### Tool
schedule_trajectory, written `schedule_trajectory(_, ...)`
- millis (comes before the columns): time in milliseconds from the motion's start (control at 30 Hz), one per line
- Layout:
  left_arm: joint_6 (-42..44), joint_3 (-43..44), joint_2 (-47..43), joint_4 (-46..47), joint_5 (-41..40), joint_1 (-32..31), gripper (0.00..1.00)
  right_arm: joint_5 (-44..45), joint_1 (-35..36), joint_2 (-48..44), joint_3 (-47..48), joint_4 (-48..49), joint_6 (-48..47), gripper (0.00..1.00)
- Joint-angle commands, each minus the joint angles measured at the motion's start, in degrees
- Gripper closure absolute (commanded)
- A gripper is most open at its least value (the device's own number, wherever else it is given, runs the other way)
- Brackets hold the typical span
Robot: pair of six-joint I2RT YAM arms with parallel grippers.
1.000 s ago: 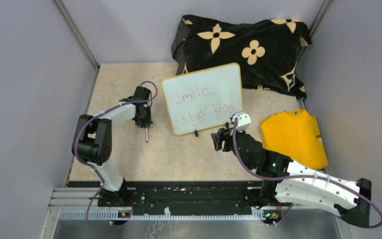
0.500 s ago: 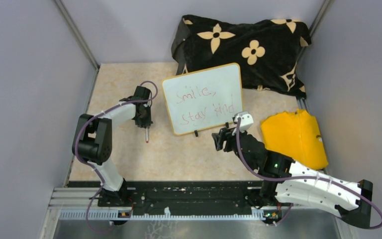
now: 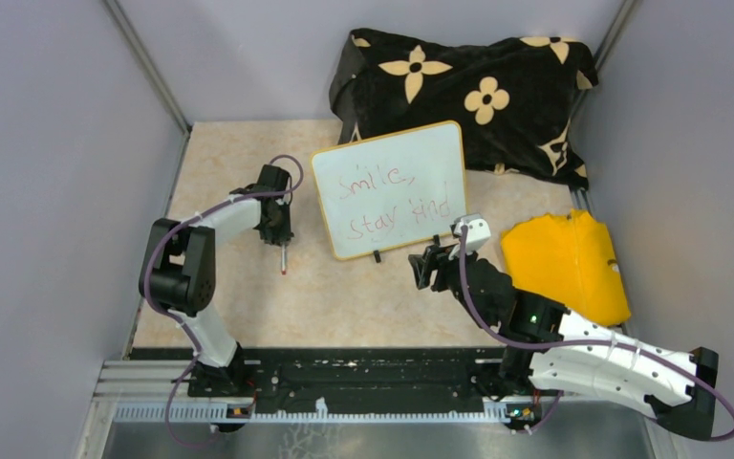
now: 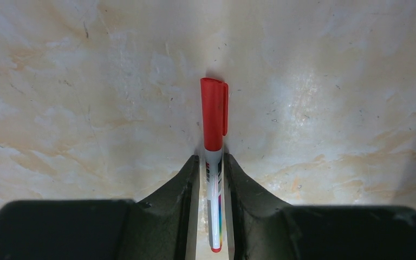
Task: Write a sentence on the whiteboard
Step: Place the whiteboard marker at the center of the board.
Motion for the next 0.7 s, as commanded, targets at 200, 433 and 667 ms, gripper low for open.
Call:
schedule_trajectory(200,0.13,-2.55,3.13,0.7,1.72,0.16,0.67,1.25,-0.57,-1.07,0.15,0.68,0.45,0.38)
schedule_trajectory(433,0.0,-2.46,2.95,0.52,0.98,0.07,0.64,1.14,-0.53,-1.14,-0.14,0.72,0.55,0.39)
schedule_trajectory(667,-1.57,-4.14,-2.22,1.7,-2.57,0.07,0.61,1.13,-0.58,-1.42,-0.78,0.28,1.04,0.39)
